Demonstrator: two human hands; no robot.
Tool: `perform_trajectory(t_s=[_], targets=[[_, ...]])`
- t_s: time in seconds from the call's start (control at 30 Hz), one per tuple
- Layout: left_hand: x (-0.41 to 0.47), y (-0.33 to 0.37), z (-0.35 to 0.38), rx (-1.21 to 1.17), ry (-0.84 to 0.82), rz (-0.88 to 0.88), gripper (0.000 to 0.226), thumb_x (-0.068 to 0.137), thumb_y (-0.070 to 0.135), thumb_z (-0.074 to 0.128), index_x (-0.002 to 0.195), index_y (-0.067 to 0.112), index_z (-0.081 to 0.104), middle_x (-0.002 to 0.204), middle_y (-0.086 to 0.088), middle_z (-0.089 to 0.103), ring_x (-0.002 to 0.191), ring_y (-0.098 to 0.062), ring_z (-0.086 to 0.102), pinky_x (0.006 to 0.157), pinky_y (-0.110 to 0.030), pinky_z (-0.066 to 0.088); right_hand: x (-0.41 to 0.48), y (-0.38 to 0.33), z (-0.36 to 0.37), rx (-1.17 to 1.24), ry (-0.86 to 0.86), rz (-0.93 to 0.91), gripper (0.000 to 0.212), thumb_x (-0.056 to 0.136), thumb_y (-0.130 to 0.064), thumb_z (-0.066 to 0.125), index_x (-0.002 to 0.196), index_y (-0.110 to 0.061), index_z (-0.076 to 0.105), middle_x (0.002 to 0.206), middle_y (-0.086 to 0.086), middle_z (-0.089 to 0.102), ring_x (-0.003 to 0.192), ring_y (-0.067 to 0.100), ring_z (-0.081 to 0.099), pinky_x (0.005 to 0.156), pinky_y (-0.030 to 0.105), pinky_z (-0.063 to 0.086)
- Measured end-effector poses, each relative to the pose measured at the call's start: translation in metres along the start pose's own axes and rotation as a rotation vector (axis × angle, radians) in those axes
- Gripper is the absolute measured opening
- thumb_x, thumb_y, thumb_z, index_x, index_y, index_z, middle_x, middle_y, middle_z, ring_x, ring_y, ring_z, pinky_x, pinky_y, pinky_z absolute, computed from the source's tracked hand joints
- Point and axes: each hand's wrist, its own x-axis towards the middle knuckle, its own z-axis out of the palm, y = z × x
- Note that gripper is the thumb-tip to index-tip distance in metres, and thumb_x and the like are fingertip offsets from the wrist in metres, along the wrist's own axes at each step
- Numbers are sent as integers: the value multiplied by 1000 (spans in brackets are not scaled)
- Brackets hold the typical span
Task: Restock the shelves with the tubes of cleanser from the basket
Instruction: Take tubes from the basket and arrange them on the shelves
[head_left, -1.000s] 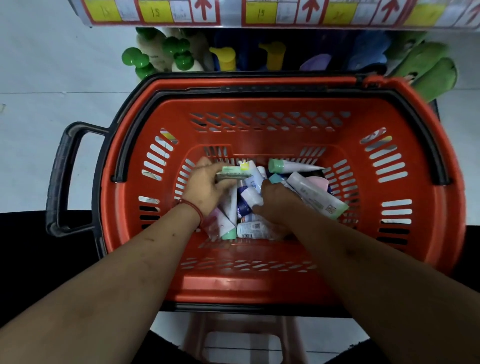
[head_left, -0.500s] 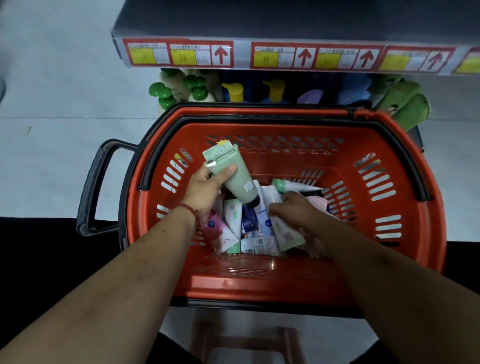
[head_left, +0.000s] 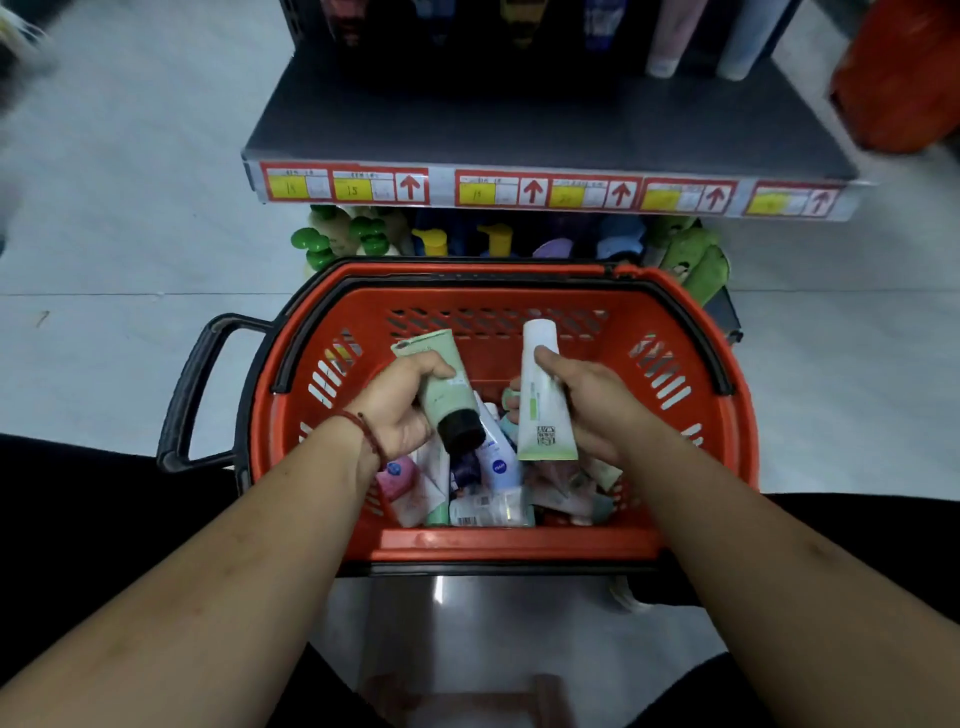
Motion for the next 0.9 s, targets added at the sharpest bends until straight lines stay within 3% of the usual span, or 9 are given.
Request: perform_trajectory(t_s=[0.1, 0.17, 0.3, 0.37, 0.47, 0.53, 0.6, 0.7, 0.9], targets=[[-17, 5, 5, -103, -43, 5, 28, 93, 9, 55, 117, -4, 51, 87, -21, 59, 75, -27, 64, 64, -36, 63, -12, -8, 2, -45, 31, -66, 34, 94, -29, 68, 108, 2, 66, 96, 20, 67, 91, 35, 66, 87, 53, 59], [-26, 9, 5, -139, -74, -5, 38, 94, 13, 61, 126, -2, 50, 95, -23, 60, 79, -30, 66, 66, -39, 64, -19, -16, 4, -65, 57, -109, 32, 93, -32, 70, 107, -3, 68, 91, 14, 69, 85, 29, 68, 82, 47, 60], [-42, 16, 4, -44, -126, -22, 34, 92, 29, 65, 114, 3, 60, 87, -14, 66, 75, -28, 69, 58, -37, 61, -28, -34, 9, -19, 71, -195, 28, 93, -33, 69, 106, -9, 69, 96, 13, 68, 87, 29, 64, 84, 45, 53], [-46, 16, 3, -60, -131, 13, 34, 91, 30, 62, 116, 7, 61, 83, -13, 65, 73, -28, 67, 55, -35, 59, -31, -41, 11, 77, 72, -223, 30, 93, -28, 68, 110, -3, 66, 89, 13, 62, 76, 27, 58, 79, 44, 47], [-52, 20, 1, -155, -153, 60, 36, 89, 24, 55, 121, 8, 59, 87, -14, 61, 73, -28, 62, 61, -37, 60, -37, -51, 13, 242, 19, -240, 19, 93, -12, 65, 103, 3, 62, 86, 16, 64, 67, 23, 62, 68, 35, 56], [-56, 25, 1, -234, -164, 97, 32, 90, 18, 51, 118, 6, 59, 87, -14, 59, 75, -28, 60, 69, -40, 61, -41, -55, 13, 320, -49, -236, 11, 92, -2, 62, 101, 5, 61, 95, 24, 69, 79, 32, 71, 73, 40, 61], [-59, 29, 1, -270, -173, 141, 30, 92, 13, 49, 119, 4, 58, 90, -15, 58, 79, -29, 60, 75, -45, 61, -46, -58, 14, 386, -89, -232, 22, 91, 4, 59, 113, 9, 59, 107, 30, 70, 94, 40, 72, 82, 46, 61], [-65, 36, 1, -234, -171, 208, 36, 95, 8, 51, 129, -3, 54, 101, -23, 61, 88, -34, 65, 78, -50, 61, -53, -63, 19, 383, -74, -208, 33, 92, -5, 61, 124, 2, 59, 104, 21, 73, 88, 30, 73, 77, 38, 60], [-75, 53, 5, -1, -143, 355, 43, 83, 16, 70, 124, 3, 63, 110, -13, 72, 87, -19, 73, 70, -34, 63, -61, -79, 30, 393, -172, -175, 36, 95, -19, 52, 127, -4, 59, 99, 13, 72, 72, 17, 58, 73, 31, 46]])
